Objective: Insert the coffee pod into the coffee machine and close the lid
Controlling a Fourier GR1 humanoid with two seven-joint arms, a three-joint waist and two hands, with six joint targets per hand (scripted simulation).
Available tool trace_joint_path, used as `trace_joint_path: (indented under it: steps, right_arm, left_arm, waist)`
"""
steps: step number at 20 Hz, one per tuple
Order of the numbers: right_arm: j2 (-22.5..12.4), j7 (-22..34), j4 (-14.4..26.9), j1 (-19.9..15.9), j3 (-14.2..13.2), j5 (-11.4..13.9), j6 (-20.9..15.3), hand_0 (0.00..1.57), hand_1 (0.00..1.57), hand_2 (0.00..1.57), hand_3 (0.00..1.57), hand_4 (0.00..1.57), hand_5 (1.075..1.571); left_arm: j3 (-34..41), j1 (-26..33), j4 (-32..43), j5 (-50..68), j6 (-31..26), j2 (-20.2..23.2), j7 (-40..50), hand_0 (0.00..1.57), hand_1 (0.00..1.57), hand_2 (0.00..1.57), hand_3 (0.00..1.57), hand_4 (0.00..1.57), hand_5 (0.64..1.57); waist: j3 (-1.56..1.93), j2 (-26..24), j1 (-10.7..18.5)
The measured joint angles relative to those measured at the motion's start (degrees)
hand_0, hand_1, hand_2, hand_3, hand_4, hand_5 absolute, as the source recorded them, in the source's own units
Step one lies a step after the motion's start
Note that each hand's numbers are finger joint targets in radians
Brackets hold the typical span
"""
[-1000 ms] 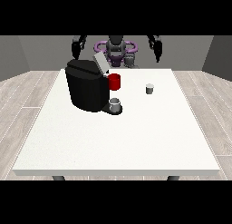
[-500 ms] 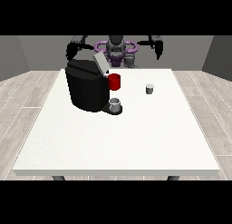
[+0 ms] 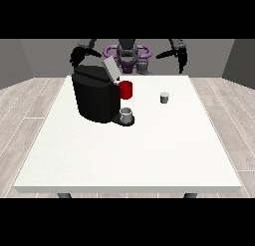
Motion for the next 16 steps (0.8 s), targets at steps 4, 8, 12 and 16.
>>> trace_joint_path:
  steps: [4,8,12,16]
  right_arm:
    - [0.3,-1.0,0.5,-1.8,0.6,-0.1,0.0,0.00,0.00,0.00,0.00,0.28,1.571]
    - [0.6,-1.0,0.5,-2.8,1.1,-0.5,0.2,0.00,0.00,0.00,0.00,0.34,1.571]
    - [0.7,0.0,0.6,-4.7,2.0,0.1,-0.4,0.00,0.00,0.00,0.00,0.36,1.571]
    - [0.6,0.0,2.0,-6.1,2.0,0.6,-1.6,0.00,0.00,0.00,0.00,0.39,1.571]
  left_arm:
    - [1.3,-5.1,5.4,-0.6,-0.5,1.5,1.7,0.00,0.00,0.00,0.00,0.00,1.571]
    - [2.4,-7.9,11.5,-2.1,-1.3,3.3,0.9,0.00,0.00,0.00,0.00,0.00,1.571]
    - [3.6,-12.2,18.4,-3.4,-0.9,4.4,0.2,0.00,0.00,0.00,0.00,0.00,1.571]
    - [3.5,-14.5,23.9,-5.7,-0.3,5.1,-1.6,0.00,0.00,0.00,0.00,0.00,1.571]
  waist:
    - [-0.01,2.7,-1.6]
    - [-0.01,4.5,-2.7]
    - [-0.03,6.7,-3.9]
    - [-0.02,8.3,-3.6]
